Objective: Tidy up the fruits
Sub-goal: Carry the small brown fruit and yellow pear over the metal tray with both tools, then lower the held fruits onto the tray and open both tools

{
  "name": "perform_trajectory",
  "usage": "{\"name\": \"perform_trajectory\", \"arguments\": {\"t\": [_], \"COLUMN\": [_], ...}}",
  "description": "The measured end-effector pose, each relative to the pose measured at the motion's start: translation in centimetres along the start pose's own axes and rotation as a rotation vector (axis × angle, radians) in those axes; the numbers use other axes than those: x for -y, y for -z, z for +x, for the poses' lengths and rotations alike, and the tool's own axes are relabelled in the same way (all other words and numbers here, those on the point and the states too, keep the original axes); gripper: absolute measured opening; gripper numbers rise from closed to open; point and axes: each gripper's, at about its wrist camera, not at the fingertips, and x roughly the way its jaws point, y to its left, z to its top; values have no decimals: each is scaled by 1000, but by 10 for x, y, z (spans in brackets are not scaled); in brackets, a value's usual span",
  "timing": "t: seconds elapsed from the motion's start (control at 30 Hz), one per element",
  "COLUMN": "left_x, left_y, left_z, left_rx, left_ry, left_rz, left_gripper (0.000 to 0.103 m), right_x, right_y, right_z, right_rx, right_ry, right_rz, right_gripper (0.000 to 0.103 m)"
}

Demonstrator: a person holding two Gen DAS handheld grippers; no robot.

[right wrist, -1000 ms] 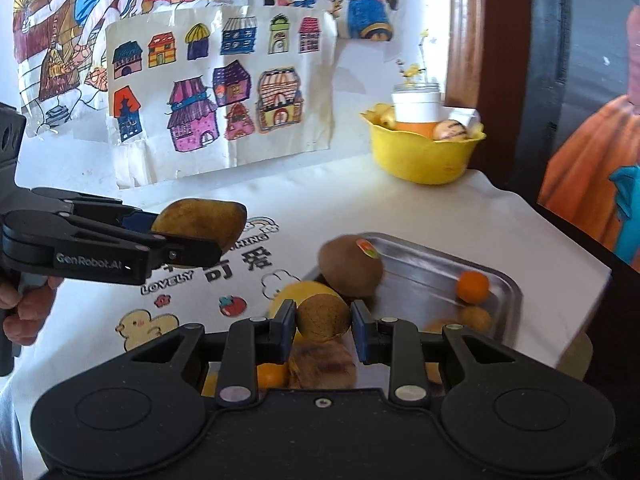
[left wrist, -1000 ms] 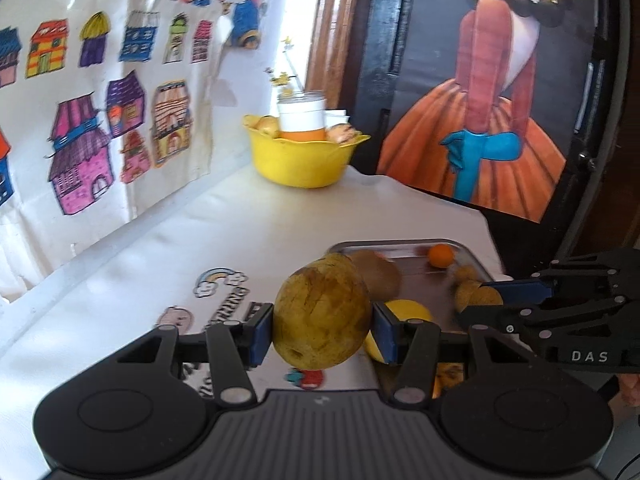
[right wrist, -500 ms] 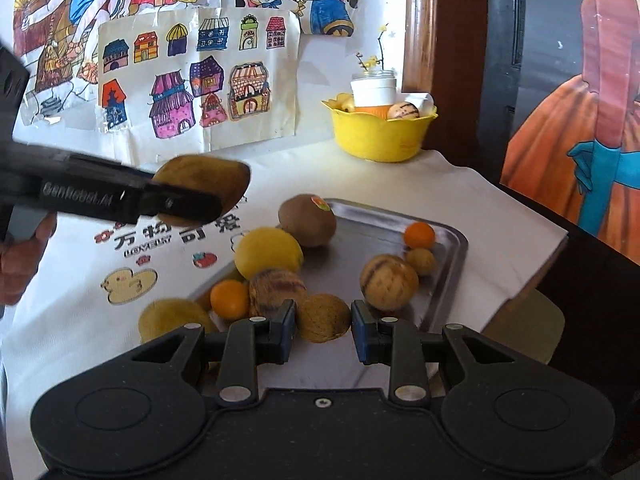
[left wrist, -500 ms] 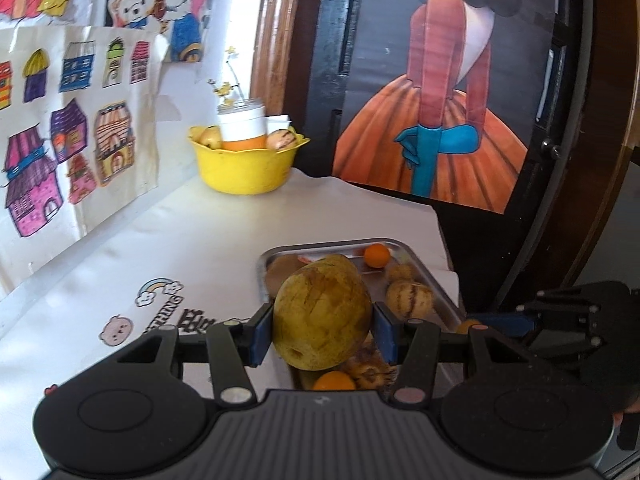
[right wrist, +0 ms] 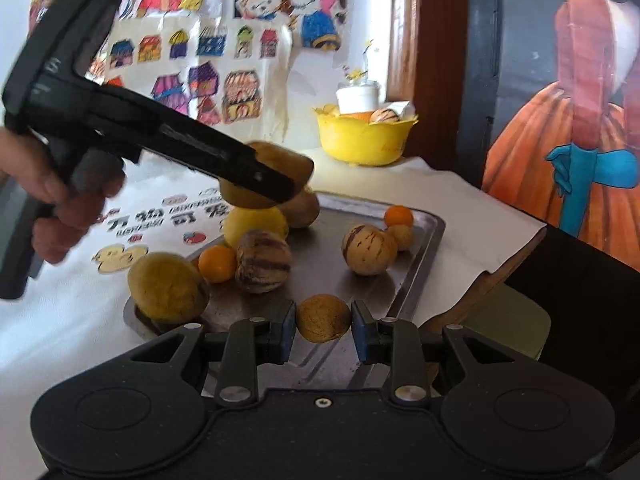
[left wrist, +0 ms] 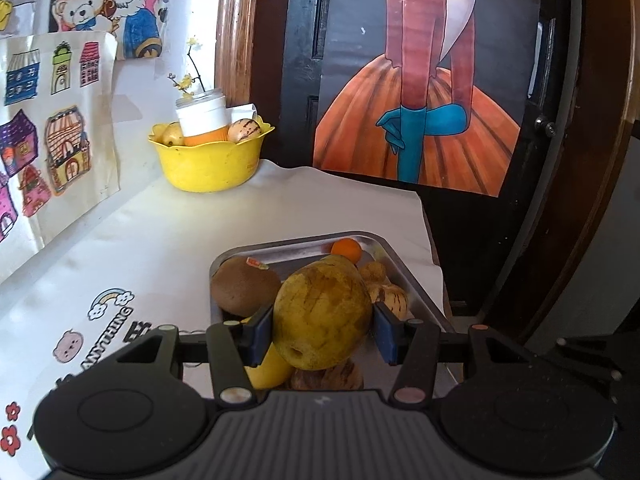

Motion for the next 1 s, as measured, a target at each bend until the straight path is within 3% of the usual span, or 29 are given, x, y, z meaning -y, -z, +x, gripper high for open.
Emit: {"name": "perform_trajectory", "arguments": {"t": [0.23, 1.0], "left_x": [13, 22], "left_y": [-1, 6], "left_z": [25, 50], "left_rx": [-23, -56], "left_ry": [-11, -36], "left_rz": [15, 65], "left_gripper": [56, 56], "right_x": [8, -10], "right_y": [7, 20], "right_z": [8, 17], "right_rx": [43, 44], "right_ry": [29, 53], "right_rz": [106, 66], "right_gripper": [31, 32]}}
